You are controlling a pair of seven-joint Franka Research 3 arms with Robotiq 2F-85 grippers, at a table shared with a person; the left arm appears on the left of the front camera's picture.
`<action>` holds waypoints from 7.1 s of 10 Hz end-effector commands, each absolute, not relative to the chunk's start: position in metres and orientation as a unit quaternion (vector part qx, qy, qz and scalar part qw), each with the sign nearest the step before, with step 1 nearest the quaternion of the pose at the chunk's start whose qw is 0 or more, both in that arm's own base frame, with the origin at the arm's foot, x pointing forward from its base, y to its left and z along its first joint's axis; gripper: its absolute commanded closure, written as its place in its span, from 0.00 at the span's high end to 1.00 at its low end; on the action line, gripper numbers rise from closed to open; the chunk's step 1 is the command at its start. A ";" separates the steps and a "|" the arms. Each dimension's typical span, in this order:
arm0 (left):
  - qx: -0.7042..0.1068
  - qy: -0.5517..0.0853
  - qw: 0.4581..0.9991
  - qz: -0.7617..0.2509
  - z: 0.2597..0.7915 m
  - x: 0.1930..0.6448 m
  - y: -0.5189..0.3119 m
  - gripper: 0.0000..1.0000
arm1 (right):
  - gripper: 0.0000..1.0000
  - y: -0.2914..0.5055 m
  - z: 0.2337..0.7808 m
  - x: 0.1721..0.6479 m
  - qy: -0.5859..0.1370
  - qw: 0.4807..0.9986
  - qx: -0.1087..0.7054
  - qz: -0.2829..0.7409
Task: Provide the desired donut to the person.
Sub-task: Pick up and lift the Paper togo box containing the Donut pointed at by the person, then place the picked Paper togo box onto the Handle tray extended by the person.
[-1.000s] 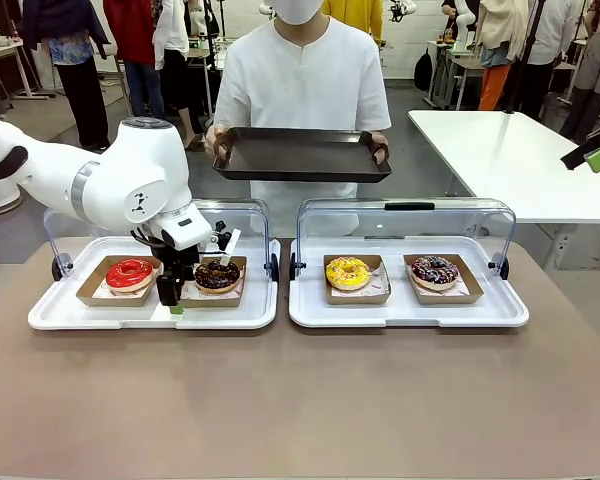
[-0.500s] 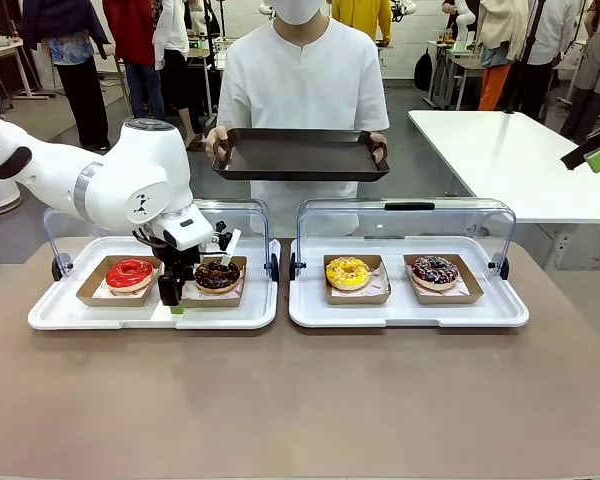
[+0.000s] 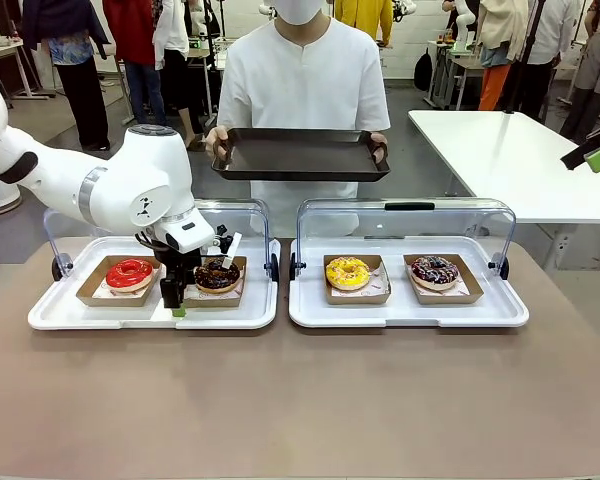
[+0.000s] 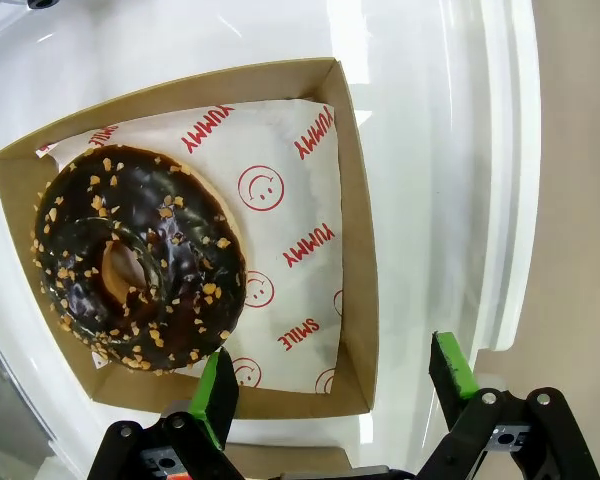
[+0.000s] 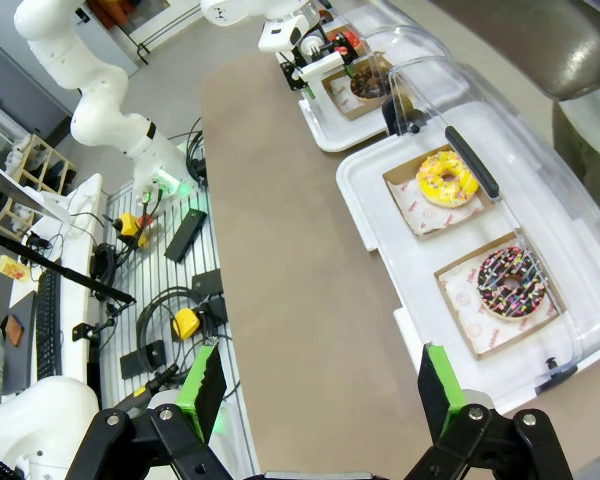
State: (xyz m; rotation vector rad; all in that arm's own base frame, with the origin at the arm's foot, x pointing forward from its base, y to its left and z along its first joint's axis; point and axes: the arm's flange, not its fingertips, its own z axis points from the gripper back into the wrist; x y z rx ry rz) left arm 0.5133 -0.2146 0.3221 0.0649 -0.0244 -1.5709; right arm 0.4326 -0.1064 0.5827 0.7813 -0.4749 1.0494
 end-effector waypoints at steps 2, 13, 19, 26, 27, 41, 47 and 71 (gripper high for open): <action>0.012 -0.016 0.712 -0.702 0.322 0.518 -0.217 1.00 | 1.00 -0.106 0.584 0.433 -0.218 0.769 0.360 0.481; -0.001 -0.016 0.710 -0.704 0.326 0.519 -0.210 0.00 | 1.00 -0.106 0.584 0.433 -0.218 0.769 0.360 0.481; -0.018 0.031 0.697 -0.717 0.394 0.477 -0.200 0.00 | 1.00 -0.106 0.584 0.433 -0.218 0.769 0.360 0.481; -0.010 -0.003 0.704 -0.711 0.551 0.401 -0.179 0.00 | 1.00 -0.106 0.584 0.433 -0.218 0.769 0.360 0.481; 0.004 -0.005 0.703 -0.711 0.565 0.398 -0.181 0.00 | 1.00 -0.106 0.584 0.433 -0.218 0.769 0.360 0.481; 0.000 -0.042 0.707 -0.706 0.602 0.431 -0.186 0.00 | 1.00 -0.106 0.584 0.433 -0.218 0.769 0.360 0.481; 0.008 -0.047 0.679 -0.733 0.626 0.439 -0.197 0.01 | 1.00 -0.106 0.584 0.433 -0.218 0.769 0.360 0.481; 0.032 -0.064 0.662 -0.746 0.569 0.599 -0.241 1.00 | 1.00 -0.106 0.584 0.433 -0.218 0.769 0.360 0.481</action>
